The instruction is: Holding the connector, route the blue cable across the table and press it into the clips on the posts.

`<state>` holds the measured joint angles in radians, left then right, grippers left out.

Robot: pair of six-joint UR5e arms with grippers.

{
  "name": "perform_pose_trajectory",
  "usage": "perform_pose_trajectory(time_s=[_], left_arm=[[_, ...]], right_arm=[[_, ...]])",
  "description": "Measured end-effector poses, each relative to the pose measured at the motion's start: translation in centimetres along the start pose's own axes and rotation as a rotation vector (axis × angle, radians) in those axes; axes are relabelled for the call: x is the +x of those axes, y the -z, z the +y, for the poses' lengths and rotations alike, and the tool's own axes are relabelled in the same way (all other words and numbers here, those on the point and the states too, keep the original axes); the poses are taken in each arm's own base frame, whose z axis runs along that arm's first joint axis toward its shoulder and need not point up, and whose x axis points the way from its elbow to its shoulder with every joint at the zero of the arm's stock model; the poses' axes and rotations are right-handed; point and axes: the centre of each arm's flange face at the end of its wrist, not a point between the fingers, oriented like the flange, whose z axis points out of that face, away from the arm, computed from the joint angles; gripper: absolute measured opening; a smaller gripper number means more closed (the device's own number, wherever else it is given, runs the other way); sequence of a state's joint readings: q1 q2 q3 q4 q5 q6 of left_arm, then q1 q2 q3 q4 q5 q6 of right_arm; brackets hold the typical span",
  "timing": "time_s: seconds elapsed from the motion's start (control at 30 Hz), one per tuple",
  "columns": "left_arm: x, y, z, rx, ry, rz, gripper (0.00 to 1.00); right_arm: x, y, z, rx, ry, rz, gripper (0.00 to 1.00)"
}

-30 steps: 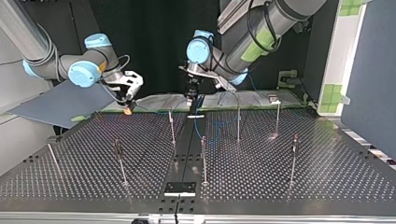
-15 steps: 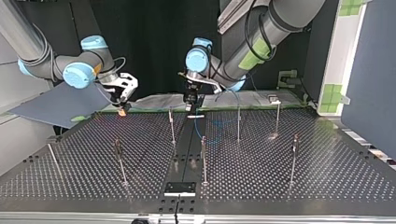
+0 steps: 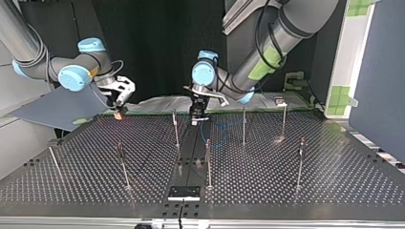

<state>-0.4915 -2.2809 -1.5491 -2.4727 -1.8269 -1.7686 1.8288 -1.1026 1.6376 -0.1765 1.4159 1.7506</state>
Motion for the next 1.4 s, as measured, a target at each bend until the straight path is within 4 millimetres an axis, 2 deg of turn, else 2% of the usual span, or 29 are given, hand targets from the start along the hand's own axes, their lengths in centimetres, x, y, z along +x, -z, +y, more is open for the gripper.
perform_pose_trajectory(time_s=[0.33, 0.6, 0.63, 0.67, 0.7, 0.73, 0.77, 0.8, 0.87, 1.13, 1.4], left_arm=[[-2.3, -2.4, 0.9, 0.001, 0.008, -0.028, 0.00], [-2.7, -2.9, 1.6, -0.011, 0.011, -0.033, 0.00], [-2.7, -3.0, 1.9, -0.017, 0.010, -0.029, 0.05], [-2.7, -3.0, 2.1, -0.020, 0.009, -0.025, 0.23], [-2.7, -3.0, 2.3, -0.025, 0.007, -0.020, 0.23], [-2.7, -3.0, 2.4, -0.028, 0.006, -0.014, 0.38], [-2.6, -2.9, 2.5, -0.030, 0.005, -0.008, 0.62], [-2.6, -2.9, 2.6, -0.033, 0.003, 0.001, 0.62], [-2.5, -2.7, 2.7, -0.040, 0.003, 0.013, 1.00], [-2.2, -1.9, 2.6, -0.059, -0.015, 0.067, 1.00], [-4.7, 0.2, 0.3, -0.037, -0.042, 0.098, 1.00]], right_arm=[[1.5, -0.7, 2.0, -0.023, -0.006, 0.042, 0.00], [2.3, -1.0, 3.0, -0.030, -0.003, 0.065, 0.00], [2.3, -1.0, 3.0, -0.030, -0.002, 0.066, 0.00], [2.3, -1.1, 3.1, -0.031, -0.002, 0.067, 0.00], [2.4, -1.1, 3.1, -0.031, -0.001, 0.068, 0.00], [2.4, -1.1, 3.1, -0.030, 0.000, 0.068, 0.00], [2.4, -1.1, 3.1, -0.030, 0.001, 0.068, 0.00], [2.4, -1.1, 3.1, -0.030, 0.002, 0.068, 0.00], [2.4, -1.1, 3.1, -0.029, 0.004, 0.067, 0.00], [2.3, -1.1, 3.0, -0.022, 0.013, 0.065, 0.00], [2.1, -1.2, 2.7, -0.011, 0.020, 0.062, 0.00]])
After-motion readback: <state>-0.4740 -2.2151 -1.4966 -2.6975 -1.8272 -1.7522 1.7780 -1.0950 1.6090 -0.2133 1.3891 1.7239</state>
